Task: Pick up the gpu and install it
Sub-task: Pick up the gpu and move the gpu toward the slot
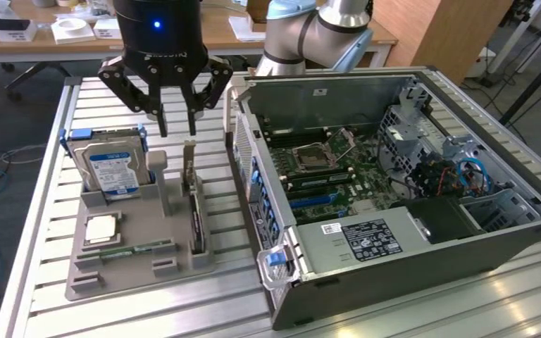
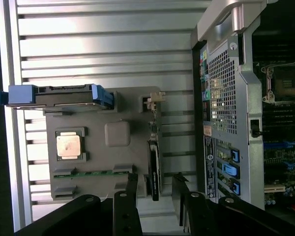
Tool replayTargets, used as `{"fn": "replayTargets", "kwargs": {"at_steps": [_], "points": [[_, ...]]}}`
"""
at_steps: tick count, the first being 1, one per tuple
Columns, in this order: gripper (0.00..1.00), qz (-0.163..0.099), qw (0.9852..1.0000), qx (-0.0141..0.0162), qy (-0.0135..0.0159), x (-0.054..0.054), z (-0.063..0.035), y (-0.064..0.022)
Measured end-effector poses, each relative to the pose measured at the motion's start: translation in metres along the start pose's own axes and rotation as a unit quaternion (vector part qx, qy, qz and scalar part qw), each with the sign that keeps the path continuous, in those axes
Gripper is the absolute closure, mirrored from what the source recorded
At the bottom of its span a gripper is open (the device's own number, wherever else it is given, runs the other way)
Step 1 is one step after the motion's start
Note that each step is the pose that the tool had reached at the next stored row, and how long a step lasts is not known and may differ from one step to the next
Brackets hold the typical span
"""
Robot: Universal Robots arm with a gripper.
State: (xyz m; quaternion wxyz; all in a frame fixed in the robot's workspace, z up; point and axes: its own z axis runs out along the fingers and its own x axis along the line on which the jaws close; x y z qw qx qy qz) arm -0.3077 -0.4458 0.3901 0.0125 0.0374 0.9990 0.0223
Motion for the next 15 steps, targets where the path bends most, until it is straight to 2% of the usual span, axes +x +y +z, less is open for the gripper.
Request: {"fn": "replayTargets", "kwargs": {"at_steps": [15], "points": [[0.59,0.000,1.0000,0.0007,0.0000,0.001,0.0259,-0.0012]]}}
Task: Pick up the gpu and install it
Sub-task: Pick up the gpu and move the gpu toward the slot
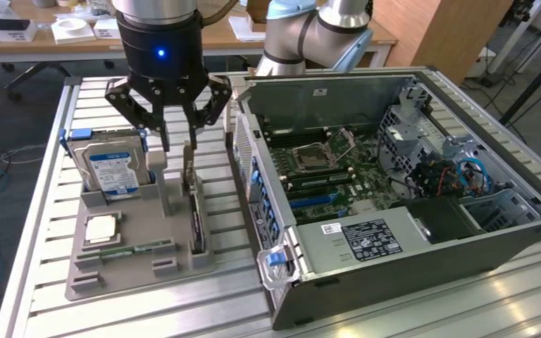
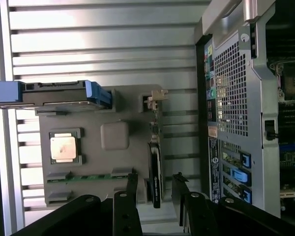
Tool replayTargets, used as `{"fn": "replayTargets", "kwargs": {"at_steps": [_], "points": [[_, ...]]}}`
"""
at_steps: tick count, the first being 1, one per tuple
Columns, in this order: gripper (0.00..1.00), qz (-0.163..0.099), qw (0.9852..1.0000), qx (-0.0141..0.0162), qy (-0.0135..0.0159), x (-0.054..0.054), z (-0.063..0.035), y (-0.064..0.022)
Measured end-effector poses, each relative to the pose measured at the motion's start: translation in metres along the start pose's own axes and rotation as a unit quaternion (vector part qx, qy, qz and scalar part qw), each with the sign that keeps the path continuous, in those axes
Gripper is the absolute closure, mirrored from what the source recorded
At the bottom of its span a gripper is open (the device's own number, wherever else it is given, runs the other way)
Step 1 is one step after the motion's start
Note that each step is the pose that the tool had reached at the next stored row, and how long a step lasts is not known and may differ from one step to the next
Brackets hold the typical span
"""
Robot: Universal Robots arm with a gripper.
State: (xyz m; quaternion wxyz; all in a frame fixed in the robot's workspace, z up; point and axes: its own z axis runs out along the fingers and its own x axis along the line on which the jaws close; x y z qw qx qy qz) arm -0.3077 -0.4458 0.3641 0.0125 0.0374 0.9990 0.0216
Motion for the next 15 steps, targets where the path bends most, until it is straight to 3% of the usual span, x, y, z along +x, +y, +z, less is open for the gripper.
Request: {"fn": "replayTargets", "kwargs": {"at_steps": [15], "points": [[0.59,0.000,1.0000,0.0002,0.0000,0.001,0.0274,-0.0012]]}}
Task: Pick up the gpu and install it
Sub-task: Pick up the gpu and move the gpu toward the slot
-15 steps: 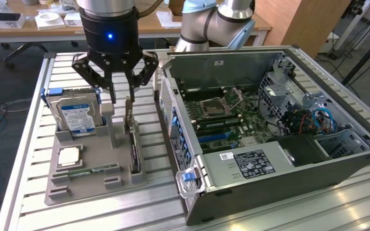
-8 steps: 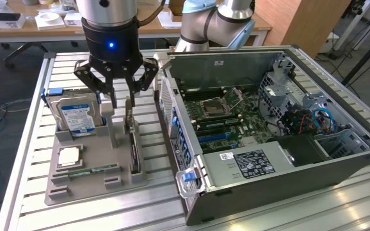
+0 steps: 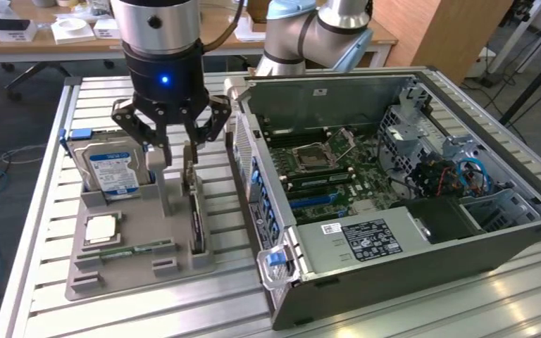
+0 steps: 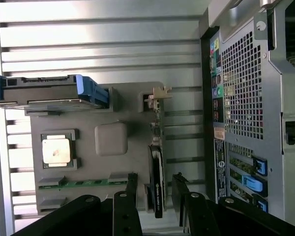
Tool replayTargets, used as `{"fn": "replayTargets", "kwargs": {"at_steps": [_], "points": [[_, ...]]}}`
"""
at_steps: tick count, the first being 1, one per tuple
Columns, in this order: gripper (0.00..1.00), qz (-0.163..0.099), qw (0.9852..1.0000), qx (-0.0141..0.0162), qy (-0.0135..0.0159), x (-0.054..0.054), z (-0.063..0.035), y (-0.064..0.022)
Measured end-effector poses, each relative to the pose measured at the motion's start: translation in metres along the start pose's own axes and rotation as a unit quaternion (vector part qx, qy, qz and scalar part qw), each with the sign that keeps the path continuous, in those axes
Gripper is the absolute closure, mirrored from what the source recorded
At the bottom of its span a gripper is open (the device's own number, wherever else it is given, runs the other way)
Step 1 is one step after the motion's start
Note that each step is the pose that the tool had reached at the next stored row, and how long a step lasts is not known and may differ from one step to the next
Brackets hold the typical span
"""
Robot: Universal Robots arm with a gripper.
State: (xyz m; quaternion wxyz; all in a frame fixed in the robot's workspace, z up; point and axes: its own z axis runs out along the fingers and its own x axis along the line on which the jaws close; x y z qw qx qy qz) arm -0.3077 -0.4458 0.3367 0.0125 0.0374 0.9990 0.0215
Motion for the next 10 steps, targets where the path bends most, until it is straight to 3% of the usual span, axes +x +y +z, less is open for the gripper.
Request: {"fn": "replayTargets", "kwargs": {"at_steps": [10], "points": [[0.59,0.000,1.0000,0.0001,0.0001,0.000,0.0138,-0.0006]]}}
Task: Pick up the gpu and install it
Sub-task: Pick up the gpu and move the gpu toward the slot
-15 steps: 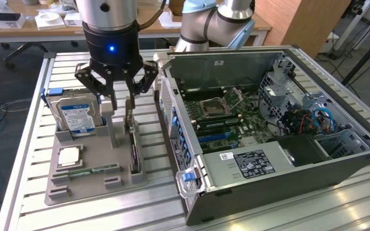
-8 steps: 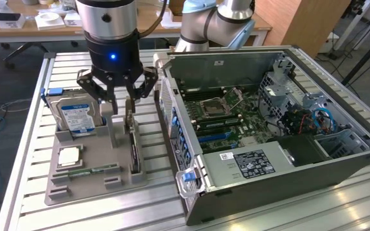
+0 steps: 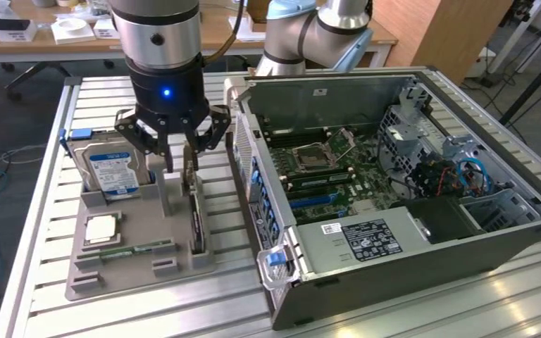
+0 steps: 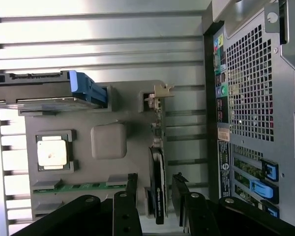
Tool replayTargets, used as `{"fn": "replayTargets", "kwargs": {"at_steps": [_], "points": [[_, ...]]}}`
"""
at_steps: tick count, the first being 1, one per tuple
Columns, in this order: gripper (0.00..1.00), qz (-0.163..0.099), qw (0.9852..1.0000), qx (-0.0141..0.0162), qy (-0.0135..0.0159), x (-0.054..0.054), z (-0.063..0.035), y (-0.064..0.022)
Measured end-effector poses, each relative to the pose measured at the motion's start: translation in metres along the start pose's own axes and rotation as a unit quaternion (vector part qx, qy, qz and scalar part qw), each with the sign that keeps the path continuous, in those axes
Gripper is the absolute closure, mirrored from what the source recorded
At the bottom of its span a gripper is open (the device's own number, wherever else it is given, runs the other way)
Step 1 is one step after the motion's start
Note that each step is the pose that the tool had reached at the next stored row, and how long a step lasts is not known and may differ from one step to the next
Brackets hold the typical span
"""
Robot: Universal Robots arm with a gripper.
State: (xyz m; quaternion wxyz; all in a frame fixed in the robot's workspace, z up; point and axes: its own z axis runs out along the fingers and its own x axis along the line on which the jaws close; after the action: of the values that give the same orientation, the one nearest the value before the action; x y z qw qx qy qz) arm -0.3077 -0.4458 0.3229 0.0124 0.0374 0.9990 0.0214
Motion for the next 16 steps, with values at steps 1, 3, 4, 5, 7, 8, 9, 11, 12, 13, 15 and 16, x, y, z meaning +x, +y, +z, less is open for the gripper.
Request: {"fn": "replayTargets", "kwargs": {"at_steps": [1,3,4,5,7,8,9,11,12,13,15,16], "points": [[0.59,0.000,1.0000,0.0000,0.0001,0.0000,0.0000,0.0000],[0.59,0.000,1.0000,0.0000,0.0001,0.0000,0.0000,0.0000],[0.59,0.000,1.0000,0.0000,0.0001,0.0000,0.0001,-0.0001],[0.59,0.000,1.0000,-0.0001,0.0000,0.0000,0.0002,-0.0008],[0.59,0.000,1.0000,0.0000,0.0001,-0.0002,0.0000,-0.0031],[0.59,0.000,1.0000,-0.0001,0.0000,-0.0003,-0.0001,-0.0044],[0.59,0.000,1.0000,0.0000,0.0001,-0.0004,-0.0001,-0.0057],[0.59,0.000,1.0000,0.0000,0.0000,-0.0005,-0.0002,-0.0069],[0.59,0.000,1.0000,0.0000,0.0000,-0.0005,-0.0002,-0.0069],[0.59,0.000,1.0000,-0.0001,0.0000,-0.0005,-0.0002,-0.0069],[0.59,0.000,1.0000,-0.0001,0.0000,-0.0008,-0.0002,-0.0071],[0.59,0.000,1.0000,-0.0001,0.0001,-0.0014,-0.0002,-0.0073]]}}
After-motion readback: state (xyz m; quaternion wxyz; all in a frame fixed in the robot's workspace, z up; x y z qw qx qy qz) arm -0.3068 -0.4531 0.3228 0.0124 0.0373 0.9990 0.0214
